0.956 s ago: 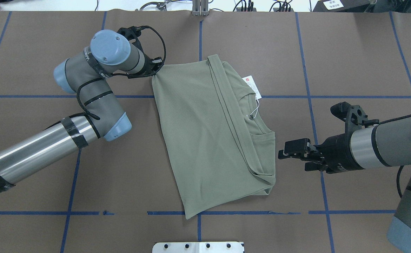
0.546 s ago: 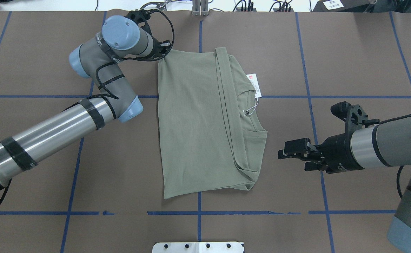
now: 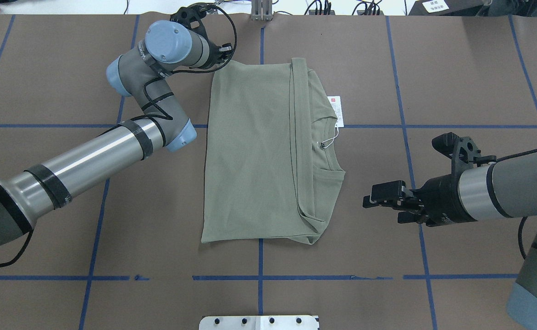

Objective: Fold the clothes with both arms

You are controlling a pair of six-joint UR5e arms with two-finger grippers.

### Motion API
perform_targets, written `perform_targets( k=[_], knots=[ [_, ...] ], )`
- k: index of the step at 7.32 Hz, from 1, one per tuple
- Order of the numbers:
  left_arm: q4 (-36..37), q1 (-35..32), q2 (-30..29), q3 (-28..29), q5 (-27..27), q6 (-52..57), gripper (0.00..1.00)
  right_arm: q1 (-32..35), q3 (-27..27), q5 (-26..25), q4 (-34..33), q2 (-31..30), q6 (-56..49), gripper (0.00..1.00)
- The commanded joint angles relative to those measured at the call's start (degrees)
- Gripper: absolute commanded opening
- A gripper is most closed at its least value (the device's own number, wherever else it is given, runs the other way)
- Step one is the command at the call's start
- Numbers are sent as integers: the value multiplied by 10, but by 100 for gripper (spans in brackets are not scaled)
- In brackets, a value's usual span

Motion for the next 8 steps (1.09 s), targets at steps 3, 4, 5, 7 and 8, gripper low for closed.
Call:
perform_targets(
  k=[3, 4, 5, 7, 8],
  knots=[
    [30, -47, 39, -71, -69, 93, 100, 16, -17, -2, -7, 19, -18, 100],
    [91, -49, 82, -161, -91, 104, 100, 17, -31, -16, -8, 27, -51, 100],
    [133, -49, 132, -252, -98, 125, 100, 10, -58, -36, -16, 57, -66, 100],
    [195, -50, 190, -363, -108, 128, 100, -5, -106, -61, -179, 170, -158, 100],
    [233, -50, 234, -442, -109, 129, 100, -25, -122, -102, -271, 222, -225, 100]
  ],
)
